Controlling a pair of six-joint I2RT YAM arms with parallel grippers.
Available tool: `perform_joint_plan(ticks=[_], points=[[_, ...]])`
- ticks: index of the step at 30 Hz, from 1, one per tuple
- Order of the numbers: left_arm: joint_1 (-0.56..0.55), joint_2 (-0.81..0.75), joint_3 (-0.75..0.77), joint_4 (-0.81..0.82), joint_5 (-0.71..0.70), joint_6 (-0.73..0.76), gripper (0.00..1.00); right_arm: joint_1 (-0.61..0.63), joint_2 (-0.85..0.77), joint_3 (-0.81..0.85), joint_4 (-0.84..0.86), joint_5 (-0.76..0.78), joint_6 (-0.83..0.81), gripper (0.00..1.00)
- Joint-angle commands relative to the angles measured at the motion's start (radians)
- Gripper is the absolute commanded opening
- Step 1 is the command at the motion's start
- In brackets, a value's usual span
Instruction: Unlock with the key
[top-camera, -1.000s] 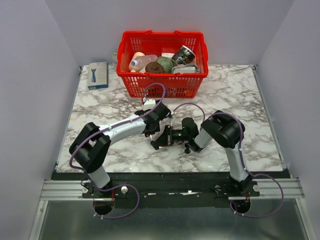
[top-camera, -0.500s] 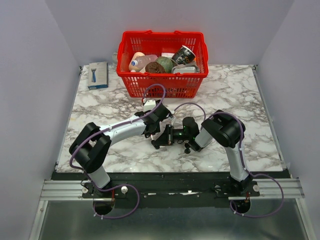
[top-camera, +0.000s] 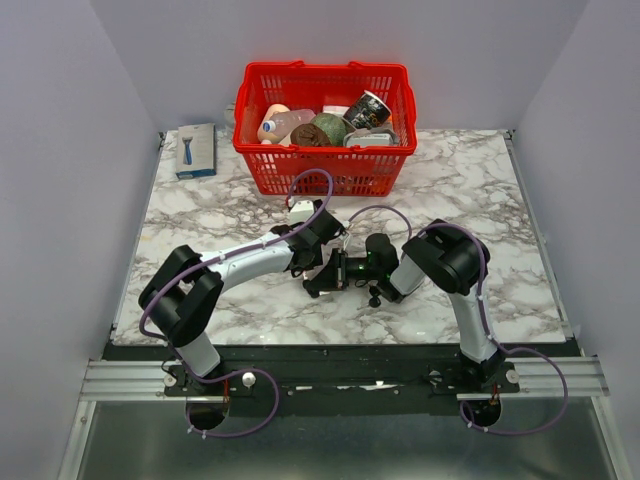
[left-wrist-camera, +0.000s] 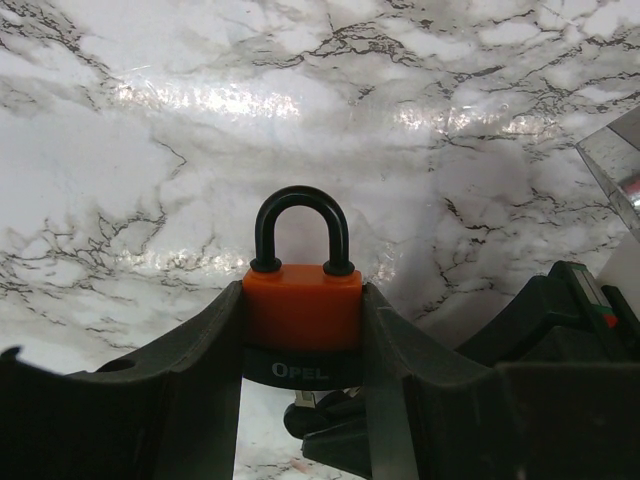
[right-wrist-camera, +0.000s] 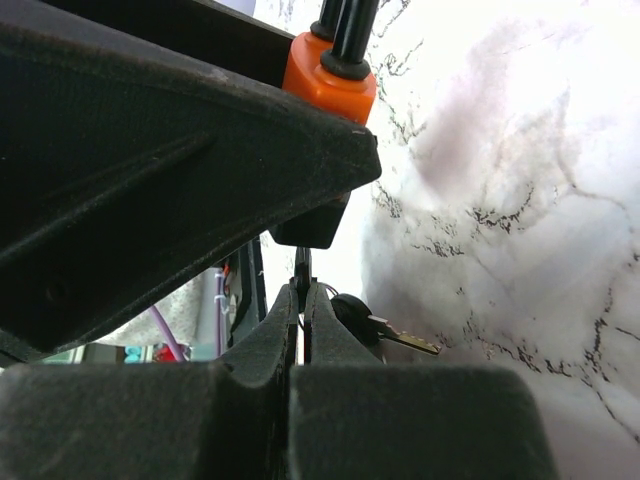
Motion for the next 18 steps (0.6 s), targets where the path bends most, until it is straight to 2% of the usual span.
perform_joint_plan(ticks=[1, 18], points=[[-0.016, -0.019, 0.005, 0.009, 0.018, -0.02, 0.0, -0.033, 0.062, -0.006, -0.058, 0.049, -0.024, 0.01], [-0.024, -0.022, -0.004, 0.0, 0.017, -0.039, 0.0, -0.054, 0.037, -0.071, -0.018, 0.146, 0.0, 0.01]])
